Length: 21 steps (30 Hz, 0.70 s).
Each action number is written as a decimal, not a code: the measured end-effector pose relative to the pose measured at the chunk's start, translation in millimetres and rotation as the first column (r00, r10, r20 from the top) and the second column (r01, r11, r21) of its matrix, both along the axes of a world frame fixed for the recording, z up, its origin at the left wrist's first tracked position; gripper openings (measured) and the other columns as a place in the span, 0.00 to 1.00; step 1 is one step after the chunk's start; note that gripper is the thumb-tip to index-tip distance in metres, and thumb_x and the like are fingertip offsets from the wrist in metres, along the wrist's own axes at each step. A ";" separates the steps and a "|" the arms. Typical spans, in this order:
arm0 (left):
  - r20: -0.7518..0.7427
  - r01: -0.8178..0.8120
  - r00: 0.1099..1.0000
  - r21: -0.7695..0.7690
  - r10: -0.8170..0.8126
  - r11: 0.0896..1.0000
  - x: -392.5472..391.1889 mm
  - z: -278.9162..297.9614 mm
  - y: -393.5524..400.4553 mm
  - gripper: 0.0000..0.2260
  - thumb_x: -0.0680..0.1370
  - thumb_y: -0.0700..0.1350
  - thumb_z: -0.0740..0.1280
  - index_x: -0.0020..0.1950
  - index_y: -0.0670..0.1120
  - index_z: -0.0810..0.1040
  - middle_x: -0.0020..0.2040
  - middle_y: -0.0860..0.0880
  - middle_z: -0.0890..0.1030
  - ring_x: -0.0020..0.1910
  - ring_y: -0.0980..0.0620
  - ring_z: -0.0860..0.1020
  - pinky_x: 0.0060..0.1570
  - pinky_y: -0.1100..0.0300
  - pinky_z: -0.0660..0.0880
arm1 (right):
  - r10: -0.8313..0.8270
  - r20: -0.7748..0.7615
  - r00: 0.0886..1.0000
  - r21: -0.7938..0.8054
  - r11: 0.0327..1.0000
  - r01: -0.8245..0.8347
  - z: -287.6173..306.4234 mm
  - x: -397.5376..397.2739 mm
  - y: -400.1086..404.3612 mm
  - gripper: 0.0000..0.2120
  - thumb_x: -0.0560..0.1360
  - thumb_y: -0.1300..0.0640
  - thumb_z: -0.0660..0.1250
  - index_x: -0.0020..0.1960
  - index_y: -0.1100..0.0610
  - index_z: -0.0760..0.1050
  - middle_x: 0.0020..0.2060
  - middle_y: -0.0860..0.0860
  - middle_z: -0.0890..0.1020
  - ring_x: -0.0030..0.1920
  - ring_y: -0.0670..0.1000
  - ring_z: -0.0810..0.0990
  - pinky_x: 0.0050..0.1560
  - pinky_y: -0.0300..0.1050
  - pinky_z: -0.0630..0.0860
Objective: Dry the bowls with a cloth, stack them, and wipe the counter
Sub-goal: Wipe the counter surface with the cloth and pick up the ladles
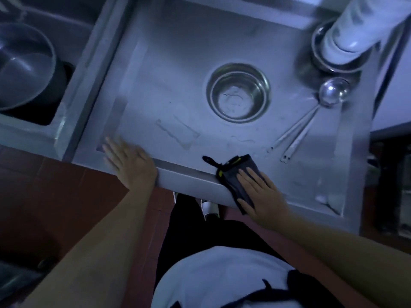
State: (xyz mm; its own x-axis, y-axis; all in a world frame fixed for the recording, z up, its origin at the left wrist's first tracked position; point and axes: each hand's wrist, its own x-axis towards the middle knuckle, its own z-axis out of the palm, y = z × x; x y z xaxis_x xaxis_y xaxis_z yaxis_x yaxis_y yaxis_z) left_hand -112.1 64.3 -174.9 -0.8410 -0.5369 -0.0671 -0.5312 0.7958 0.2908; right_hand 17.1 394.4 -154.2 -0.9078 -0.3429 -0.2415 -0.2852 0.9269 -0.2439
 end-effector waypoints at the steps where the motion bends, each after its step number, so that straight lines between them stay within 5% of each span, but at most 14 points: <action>1: 0.005 0.043 0.999 0.011 -0.043 0.999 5.3 -0.6 12.8 0.28 0.84 0.53 0.46 0.83 0.43 0.55 0.83 0.42 0.54 0.82 0.42 0.51 0.80 0.46 0.47 | -0.028 -0.003 1.000 0.020 0.999 0.028 1.0 11.2 15.3 0.31 0.84 0.41 0.51 0.78 0.60 0.64 0.77 0.54 0.66 0.79 0.55 0.61 0.74 0.59 0.64; 7: 0.173 -0.171 0.972 0.046 0.161 0.984 5.9 5.1 52.5 0.30 0.85 0.57 0.51 0.83 0.44 0.54 0.83 0.44 0.51 0.82 0.46 0.47 0.79 0.44 0.43 | -0.177 -0.034 0.984 0.058 0.982 0.179 5.4 39.7 38.2 0.31 0.84 0.42 0.49 0.77 0.62 0.64 0.77 0.56 0.67 0.78 0.56 0.62 0.75 0.60 0.62; 15: 0.182 -0.164 0.966 -0.111 0.182 0.980 1.4 -1.7 57.1 0.27 0.84 0.59 0.49 0.80 0.48 0.63 0.81 0.45 0.61 0.82 0.43 0.51 0.79 0.41 0.46 | 0.133 -0.068 0.989 -0.105 0.985 -0.139 -23.8 -64.4 -61.6 0.32 0.83 0.40 0.52 0.79 0.60 0.60 0.79 0.56 0.62 0.80 0.57 0.55 0.79 0.58 0.54; 21: 0.156 -0.153 0.972 -0.157 0.178 0.976 1.5 -7.4 53.3 0.27 0.82 0.58 0.48 0.79 0.50 0.65 0.81 0.47 0.63 0.82 0.44 0.52 0.79 0.42 0.48 | -0.375 -0.035 0.926 -0.081 0.925 0.372 -32.4 -159.6 -198.0 0.36 0.82 0.44 0.53 0.82 0.61 0.46 0.82 0.58 0.50 0.81 0.59 0.45 0.79 0.60 0.44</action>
